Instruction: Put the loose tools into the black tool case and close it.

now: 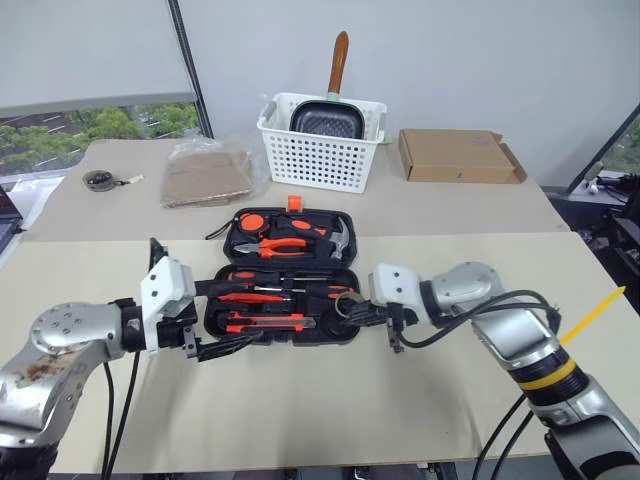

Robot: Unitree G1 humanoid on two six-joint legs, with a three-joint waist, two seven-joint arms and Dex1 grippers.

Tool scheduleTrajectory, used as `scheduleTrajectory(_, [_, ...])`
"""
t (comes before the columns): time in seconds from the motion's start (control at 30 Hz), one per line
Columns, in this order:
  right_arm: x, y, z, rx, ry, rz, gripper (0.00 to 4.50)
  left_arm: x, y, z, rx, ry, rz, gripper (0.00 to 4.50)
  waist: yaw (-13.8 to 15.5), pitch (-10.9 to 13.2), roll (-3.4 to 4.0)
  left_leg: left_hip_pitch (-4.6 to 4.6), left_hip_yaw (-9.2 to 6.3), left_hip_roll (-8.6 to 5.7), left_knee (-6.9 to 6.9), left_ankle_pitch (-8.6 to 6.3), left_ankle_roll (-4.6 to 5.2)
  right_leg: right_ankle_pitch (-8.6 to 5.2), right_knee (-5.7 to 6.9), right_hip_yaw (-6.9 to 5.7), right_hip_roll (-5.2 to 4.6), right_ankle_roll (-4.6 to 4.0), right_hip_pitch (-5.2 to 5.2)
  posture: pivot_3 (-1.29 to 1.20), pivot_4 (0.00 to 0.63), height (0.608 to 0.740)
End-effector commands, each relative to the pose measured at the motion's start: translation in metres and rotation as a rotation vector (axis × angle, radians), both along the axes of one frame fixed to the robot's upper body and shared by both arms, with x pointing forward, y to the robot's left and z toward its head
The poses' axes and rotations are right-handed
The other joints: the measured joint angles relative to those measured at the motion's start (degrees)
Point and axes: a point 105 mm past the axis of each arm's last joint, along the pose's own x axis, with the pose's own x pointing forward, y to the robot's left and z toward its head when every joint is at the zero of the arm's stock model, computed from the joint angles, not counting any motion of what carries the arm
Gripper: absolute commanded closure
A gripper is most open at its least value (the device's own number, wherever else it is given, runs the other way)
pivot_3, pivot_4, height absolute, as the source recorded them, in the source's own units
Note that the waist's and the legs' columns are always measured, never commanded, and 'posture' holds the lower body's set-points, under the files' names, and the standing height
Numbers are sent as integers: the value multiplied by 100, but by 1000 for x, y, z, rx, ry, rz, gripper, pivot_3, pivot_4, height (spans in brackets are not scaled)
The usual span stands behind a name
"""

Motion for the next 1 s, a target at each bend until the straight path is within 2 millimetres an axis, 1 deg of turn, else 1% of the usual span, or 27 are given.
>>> scheduleTrajectory(0.03, [-2,8,2,-19,-28,62,4419,-5,-1,13,-13,-60,14,0,-8,0,-1,0,0,1,0,2,-4,0,0,-1,1,0,-1,0,150,700])
scheduleTrajectory(0.17, [-3,14,4,-2,-26,84,4419,-5,-1,12,-13,-65,27,0,-6,0,-1,4,-7,5,-5,8,-15,0,5,-6,6,-1,-2,0,150,700])
scheduleTrajectory(0.33, [-7,19,7,14,-12,107,4419,-5,-2,10,-17,-64,31,0,-6,0,-1,4,-11,6,-5,-1,2,1,17,-6,8,-2,-7,0,150,700])
scheduleTrajectory(0.53, [-6,17,0,-6,-3,88,4419,-4,-2,8,-14,-61,28,0,-5,0,-1,4,-11,6,-5,-2,3,1,17,-6,8,-2,-8,0,150,700])
scheduleTrajectory(0.57, [-5,17,-1,-12,-1,82,3735,-4,-2,8,-14,-61,27,0,-6,0,-1,4,-10,6,-5,-2,4,1,17,-6,8,-3,-8,0,150,700])
scheduleTrajectory(0.6, [-5,16,-2,-19,1,79,3518,-3,-2,8,-13,-62,26,0,-7,0,-1,4,-10,5,-5,-3,4,1,17,-6,8,-3,-8,0,150,700])
scheduleTrajectory(0.7, [-4,15,-2,-24,-4,78,2539,-2,-2,8,-11,-63,24,0,-6,0,-1,4,-9,5,-5,-3,4,1,15,-5,8,-3,-7,0,150,700])
scheduleTrajectory(0.73, [-4,15,0,-21,-10,78,2130,-2,-2,8,-10,-63,23,0,-6,0,-1,4,-9,5,-5,-3,4,0,15,-5,8,-3,-7,0,150,700])
scheduleTrajectory(0.77, [-3,16,2,-12,-16,75,1943,-2,-2,8,-10,-63,23,0,-6,0,-1,2,-9,5,-5,-4,5,1,15,-6,7,-3,-9,0,150,700])
scheduleTrajectory(0.8, [-3,16,5,-4,-20,72,1476,-2,-2,9,-10,-64,23,0,-6,0,-1,3,-9,5,-5,-4,6,1,15,-5,7,-3,-9,0,150,700])
scheduleTrajectory(0.83, [-3,16,9,9,-22,72,1183,-1,-1,9,-12,-65,25,0,-7,0,-1,3,-9,5,-5,-4,6,1,15,-6,7,-3,-9,0,150,700])
scheduleTrajectory(0.87, [-3,16,14,26,-22,70,775,-1,-1,10,-15,-66,29,0,-7,0,-1,3,-9,5,-5,-4,6,1,15,-5,8,-3,-9,0,150,700])
scheduleTrajectory(0.93, [-2,17,28,82,-11,56,113,1,3,12,-28,-69,44,0,-7,0,-1,2,-9,6,-5,-4,6,1,16,-5,8,-3,-10,0,150,700])
scheduleTrajectory(1.0, [4,17,42,163,2,15,41,6,7,14,-71,-74,79,0,-8,0,-1,2,-9,6,-5,-4,7,1,16,-5,8,-3,-10,0,150,700])
